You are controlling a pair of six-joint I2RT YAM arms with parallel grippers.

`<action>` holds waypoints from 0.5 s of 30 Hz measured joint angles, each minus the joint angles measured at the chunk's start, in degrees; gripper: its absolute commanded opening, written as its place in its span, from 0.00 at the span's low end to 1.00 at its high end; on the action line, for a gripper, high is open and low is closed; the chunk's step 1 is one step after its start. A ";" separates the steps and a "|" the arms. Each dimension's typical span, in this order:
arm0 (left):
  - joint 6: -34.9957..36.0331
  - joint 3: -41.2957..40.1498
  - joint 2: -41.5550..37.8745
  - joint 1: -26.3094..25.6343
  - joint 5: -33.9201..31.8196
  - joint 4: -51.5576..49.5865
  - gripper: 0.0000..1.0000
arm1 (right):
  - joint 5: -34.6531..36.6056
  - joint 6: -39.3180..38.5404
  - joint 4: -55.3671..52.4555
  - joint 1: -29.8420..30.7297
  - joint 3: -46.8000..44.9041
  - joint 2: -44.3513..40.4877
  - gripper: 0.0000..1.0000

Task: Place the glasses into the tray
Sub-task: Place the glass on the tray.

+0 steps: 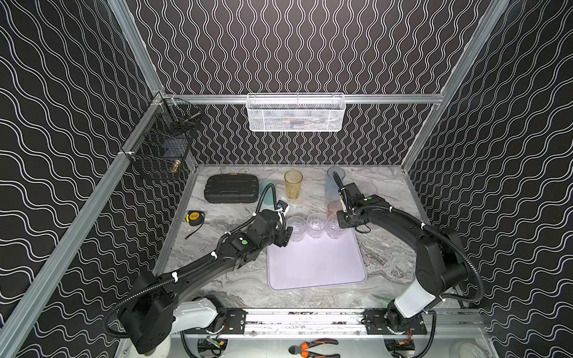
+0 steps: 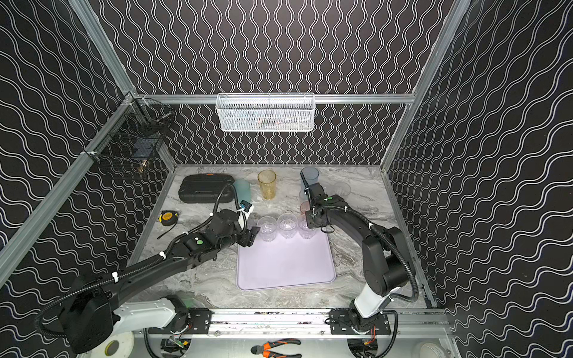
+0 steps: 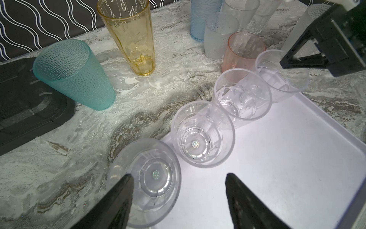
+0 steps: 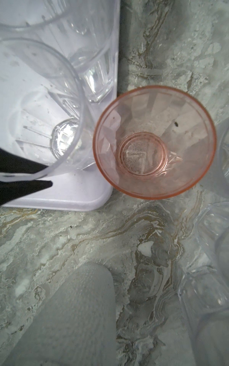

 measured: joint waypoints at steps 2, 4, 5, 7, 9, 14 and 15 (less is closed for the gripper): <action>0.00 -0.02 0.00 0.09 0.00 0.04 0.77 | 0.39 0.00 0.02 0.02 0.00 -0.09 0.09; 0.00 -0.02 0.00 0.20 0.02 0.20 0.77 | 0.79 0.00 0.04 0.02 0.00 -0.11 0.10; 0.00 -0.02 0.00 0.22 0.00 0.20 0.77 | 0.83 0.00 0.02 0.02 0.00 -0.09 0.12; -0.02 -0.04 0.00 0.33 0.02 0.20 0.77 | 1.25 -0.04 0.00 0.02 0.00 -0.09 0.18; -0.02 -0.04 -0.09 0.39 0.00 0.20 0.77 | 1.44 -0.07 -0.42 0.04 0.17 -0.09 0.23; -0.28 0.07 -1.11 1.36 0.20 -0.04 0.76 | 1.40 -0.07 -2.16 0.02 3.17 -1.53 0.35; -0.57 0.28 -1.49 2.12 0.55 -0.33 0.76 | 1.40 -0.07 -2.40 0.02 3.87 -2.05 0.37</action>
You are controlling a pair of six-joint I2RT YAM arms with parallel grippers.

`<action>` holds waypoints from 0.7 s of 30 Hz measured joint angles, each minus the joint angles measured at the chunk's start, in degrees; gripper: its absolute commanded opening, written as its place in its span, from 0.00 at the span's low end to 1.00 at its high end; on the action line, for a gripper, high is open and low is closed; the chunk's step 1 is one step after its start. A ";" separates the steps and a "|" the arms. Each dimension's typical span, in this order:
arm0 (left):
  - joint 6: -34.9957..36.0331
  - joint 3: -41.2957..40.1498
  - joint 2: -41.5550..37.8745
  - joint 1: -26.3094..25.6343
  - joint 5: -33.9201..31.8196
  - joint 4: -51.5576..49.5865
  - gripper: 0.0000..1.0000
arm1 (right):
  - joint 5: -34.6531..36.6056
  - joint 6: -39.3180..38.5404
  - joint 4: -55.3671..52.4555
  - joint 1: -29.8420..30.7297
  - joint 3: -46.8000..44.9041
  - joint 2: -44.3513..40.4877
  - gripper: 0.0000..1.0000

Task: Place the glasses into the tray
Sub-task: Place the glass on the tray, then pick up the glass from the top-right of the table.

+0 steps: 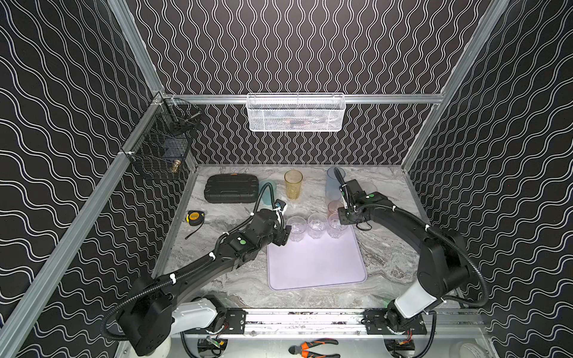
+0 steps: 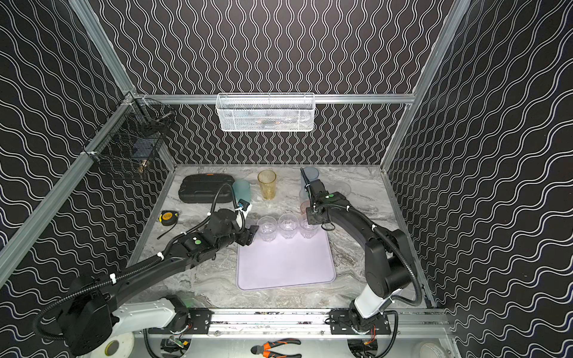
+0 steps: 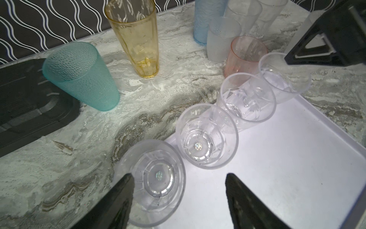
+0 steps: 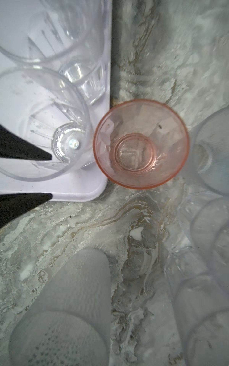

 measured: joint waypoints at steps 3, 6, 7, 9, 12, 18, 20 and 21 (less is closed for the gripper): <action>-2.14 1.36 -1.79 4.42 1.84 -0.94 0.76 | 0.04 -0.48 -1.16 -0.39 2.86 -2.16 0.42; -4.22 4.50 -2.43 9.44 3.61 -2.47 0.74 | 0.48 -1.01 -2.36 -2.14 6.91 -3.82 0.47; -5.11 6.19 -2.21 11.54 4.59 -3.30 0.74 | 0.66 -0.98 -2.14 -2.97 7.82 -4.26 0.49; -6.47 8.66 -1.51 15.13 5.29 -3.98 0.74 | 0.57 -0.70 -1.55 -5.44 8.74 -4.92 0.54; -8.44 10.78 0.13 17.29 6.05 -4.31 0.73 | 0.96 1.29 1.42 -9.70 8.15 -5.01 0.60; -11.02 9.99 2.12 17.55 10.84 -2.80 0.72 | 3.28 6.43 8.33 -16.85 6.64 -1.11 0.60; -11.39 8.76 2.67 17.55 11.63 -1.64 0.72 | 3.50 8.22 10.43 -18.34 6.23 0.57 0.60; -11.39 8.09 2.93 17.53 11.78 -1.25 0.72 | 2.91 8.72 11.41 -18.64 6.51 1.81 0.60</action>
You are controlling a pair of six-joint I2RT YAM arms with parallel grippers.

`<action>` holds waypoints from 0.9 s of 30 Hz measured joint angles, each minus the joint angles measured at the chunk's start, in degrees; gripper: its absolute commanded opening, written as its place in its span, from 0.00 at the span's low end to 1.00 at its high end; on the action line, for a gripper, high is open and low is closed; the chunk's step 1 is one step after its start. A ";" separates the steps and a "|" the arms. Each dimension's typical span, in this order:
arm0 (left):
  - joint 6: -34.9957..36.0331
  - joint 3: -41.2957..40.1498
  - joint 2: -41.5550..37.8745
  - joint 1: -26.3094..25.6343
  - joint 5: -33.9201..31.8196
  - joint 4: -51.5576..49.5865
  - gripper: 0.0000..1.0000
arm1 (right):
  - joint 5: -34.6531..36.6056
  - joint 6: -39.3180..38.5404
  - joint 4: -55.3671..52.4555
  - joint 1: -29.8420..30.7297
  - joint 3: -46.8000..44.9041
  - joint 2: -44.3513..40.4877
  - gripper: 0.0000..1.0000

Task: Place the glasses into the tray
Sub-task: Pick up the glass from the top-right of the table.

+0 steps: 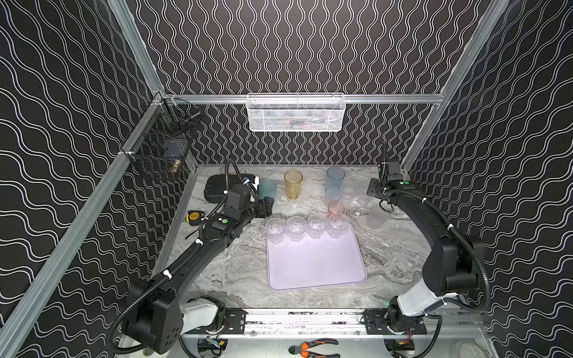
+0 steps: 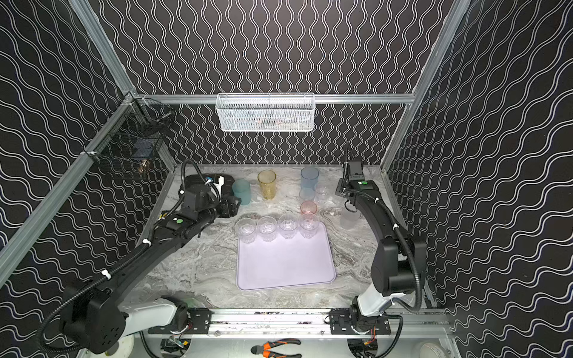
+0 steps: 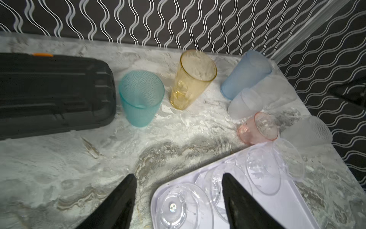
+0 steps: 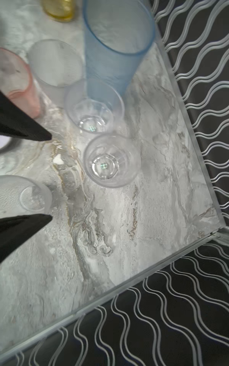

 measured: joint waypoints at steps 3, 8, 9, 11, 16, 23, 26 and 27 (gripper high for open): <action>0.15 -1.62 0.96 0.02 -0.02 0.50 0.72 | -1.40 1.38 1.64 -2.21 2.27 4.92 0.59; 1.62 -3.69 2.32 0.00 -0.42 1.73 0.72 | -4.07 2.36 3.56 -7.43 5.42 11.37 0.58; 1.66 -3.85 2.62 0.00 -0.42 1.90 0.72 | -5.11 2.43 3.80 -7.80 5.75 12.31 0.58; 1.97 -3.87 3.39 0.00 -0.42 2.16 0.72 | -7.63 2.47 3.98 -8.20 6.27 14.45 0.57; 2.97 -3.87 3.82 0.00 -0.44 2.27 0.72 | -10.43 2.49 4.37 -8.52 6.43 16.76 0.52; 3.17 -3.87 3.96 0.00 -0.61 2.43 0.72 | -11.85 2.49 5.40 -8.90 6.43 18.97 0.36; 3.19 -3.87 4.04 0.00 -0.63 2.45 0.72 | -11.87 2.49 6.14 -8.90 6.43 19.63 0.29; 3.19 -3.87 4.07 0.00 -0.63 2.45 0.72 | -11.87 2.49 6.36 -8.94 6.45 19.87 0.26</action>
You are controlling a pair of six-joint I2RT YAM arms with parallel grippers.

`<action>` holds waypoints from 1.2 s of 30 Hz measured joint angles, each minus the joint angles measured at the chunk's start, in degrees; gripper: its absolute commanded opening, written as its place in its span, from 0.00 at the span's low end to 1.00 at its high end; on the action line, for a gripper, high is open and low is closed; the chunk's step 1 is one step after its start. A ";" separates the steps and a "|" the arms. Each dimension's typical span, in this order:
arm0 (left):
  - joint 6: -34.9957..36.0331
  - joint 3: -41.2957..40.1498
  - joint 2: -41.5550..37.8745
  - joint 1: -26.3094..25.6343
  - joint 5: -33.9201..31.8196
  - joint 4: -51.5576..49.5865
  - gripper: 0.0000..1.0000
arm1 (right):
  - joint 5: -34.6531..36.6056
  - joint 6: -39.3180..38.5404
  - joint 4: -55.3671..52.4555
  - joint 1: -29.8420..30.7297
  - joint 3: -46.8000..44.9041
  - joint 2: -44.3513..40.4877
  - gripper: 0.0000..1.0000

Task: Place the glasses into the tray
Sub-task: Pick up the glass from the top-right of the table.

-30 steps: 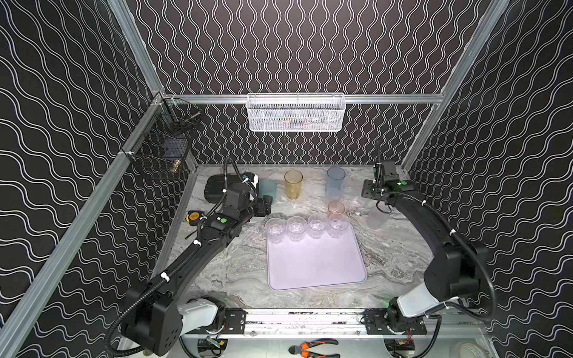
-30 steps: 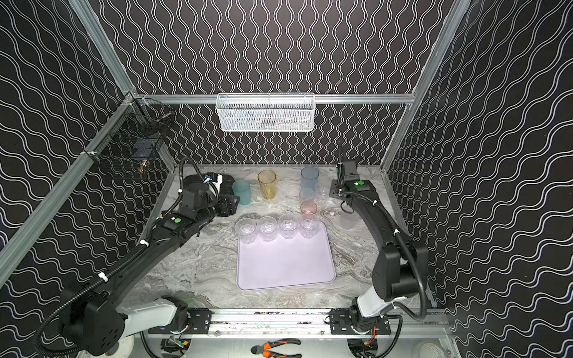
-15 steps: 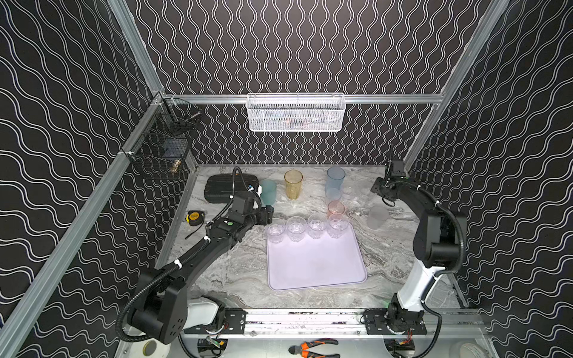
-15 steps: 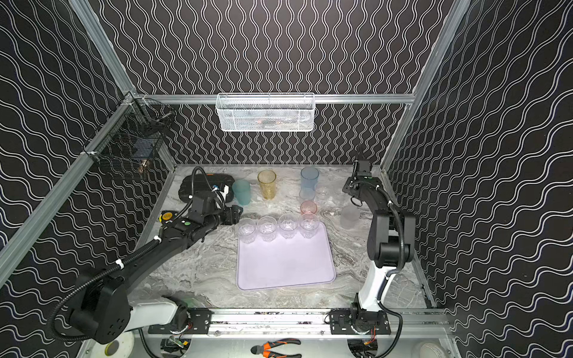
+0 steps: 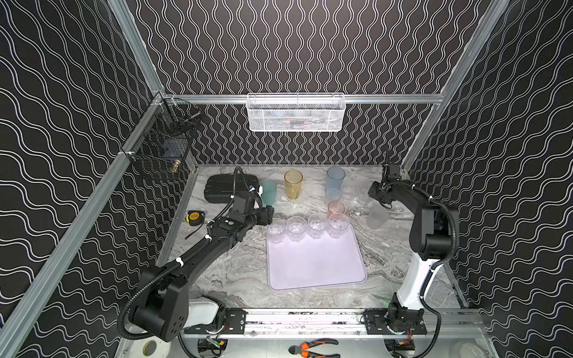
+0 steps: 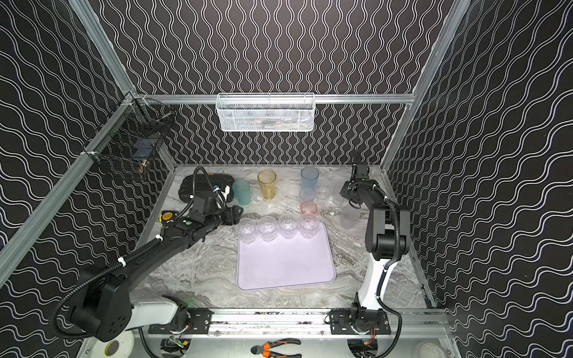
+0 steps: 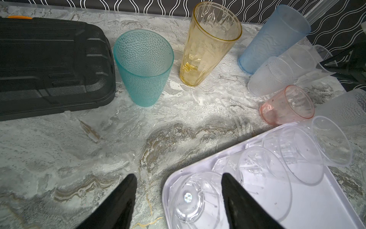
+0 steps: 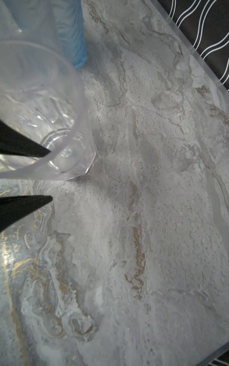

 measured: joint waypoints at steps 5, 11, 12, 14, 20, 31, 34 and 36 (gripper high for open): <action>0.00 0.00 0.22 0.00 0.00 0.15 0.71 | -0.39 0.00 0.33 -0.07 0.00 0.24 0.15; 0.02 0.00 0.37 0.02 0.00 0.20 0.71 | 0.28 0.00 0.04 -0.11 0.44 -0.98 0.07; 0.02 0.00 0.37 0.02 0.00 0.20 0.71 | 0.39 0.02 0.04 -0.11 0.55 -1.44 0.07; 0.02 0.00 0.37 0.02 0.00 0.20 0.71 | 0.68 0.00 -0.07 -0.11 0.74 -2.38 0.06; 0.07 0.00 0.33 0.02 -0.22 0.20 0.71 | 1.40 0.00 -1.38 0.22 1.86 -6.25 0.04; -0.04 -0.72 -2.08 0.00 -1.31 0.42 0.71 | 4.70 -0.70 -4.96 12.98 4.55 -16.70 0.03; -0.59 -0.57 -4.28 -0.09 -1.64 -0.52 0.71 | 5.31 -1.99 -6.56 20.35 4.55 -19.47 0.02; -1.64 0.33 -5.81 -0.09 -1.92 -2.05 0.70 | 5.88 -2.40 -8.02 25.99 4.55 -21.27 0.02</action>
